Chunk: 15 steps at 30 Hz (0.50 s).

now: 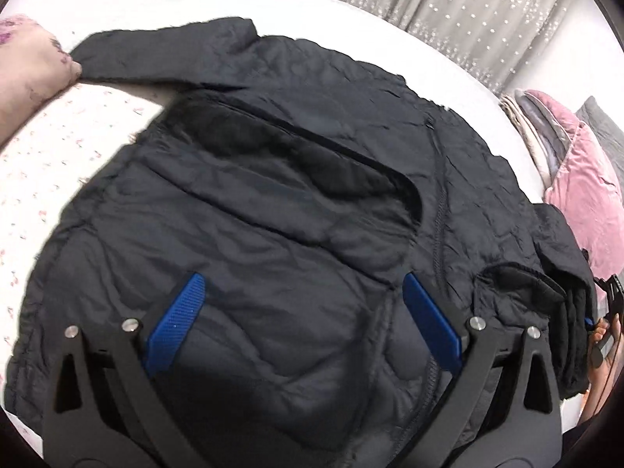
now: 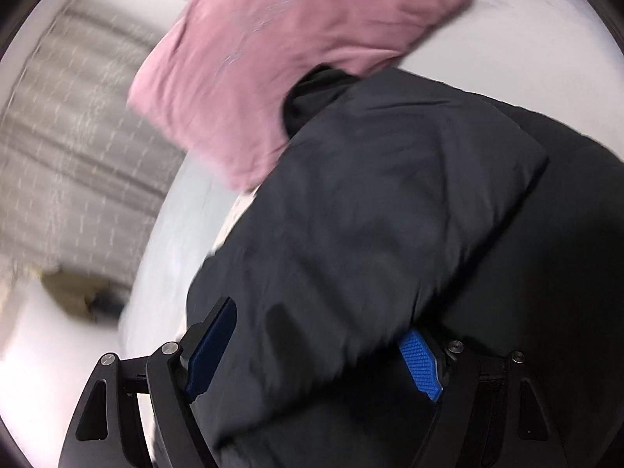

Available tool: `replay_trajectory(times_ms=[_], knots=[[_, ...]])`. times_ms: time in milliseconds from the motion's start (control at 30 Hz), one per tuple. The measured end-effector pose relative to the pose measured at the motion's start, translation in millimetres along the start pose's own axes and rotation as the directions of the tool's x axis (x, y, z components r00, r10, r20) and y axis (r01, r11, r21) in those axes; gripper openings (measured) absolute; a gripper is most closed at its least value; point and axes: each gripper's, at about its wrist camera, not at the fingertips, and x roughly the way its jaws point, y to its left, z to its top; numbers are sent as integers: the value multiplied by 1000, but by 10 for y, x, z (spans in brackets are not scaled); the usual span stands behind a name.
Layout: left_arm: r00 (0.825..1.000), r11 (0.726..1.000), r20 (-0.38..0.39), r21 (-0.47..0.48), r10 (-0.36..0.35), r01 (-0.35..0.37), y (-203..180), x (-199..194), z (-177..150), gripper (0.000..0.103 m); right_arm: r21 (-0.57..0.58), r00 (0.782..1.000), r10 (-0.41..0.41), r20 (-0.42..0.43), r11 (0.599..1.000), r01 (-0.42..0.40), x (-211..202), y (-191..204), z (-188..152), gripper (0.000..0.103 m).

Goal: Fold large clothes

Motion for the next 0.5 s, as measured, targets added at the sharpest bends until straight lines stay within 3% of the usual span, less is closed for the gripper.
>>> replay_trajectory(times_ms=[67, 100, 133, 200, 333, 433, 500], knots=[[1000, 1000, 8, -25, 8, -8, 73, -28, 18, 101, -3, 999, -19, 47, 1000, 19, 13, 30, 49, 67], [1000, 999, 4, -35, 8, -8, 100, -24, 29, 101, -20, 998, -31, 57, 999, 32, 1, 72, 79, 55], [1000, 999, 0, -43, 7, -7, 127, -22, 33, 101, -45, 996, -53, 67, 997, 57, 14, 126, 113, 36], [1000, 999, 0, -44, 18, -18, 152, -29, 49, 101, -71, 992, -90, 88, 993, 96, -11, 207, 186, 16], [998, 998, 36, -50, 47, -45, 191, -96, 79, 101, -64, 985, -71, 156, 995, 81, -209, 339, 276, 10], [999, 998, 41, -47, 36, -34, 193, -105, 110, 101, -177, 976, -37, 213, 981, 76, -346, 718, 238, 9], [999, 999, 38, -46, 27, -25, 186, -92, 125, 101, -297, 970, 46, 239, 954, 28, -478, 1119, 71, 9]])
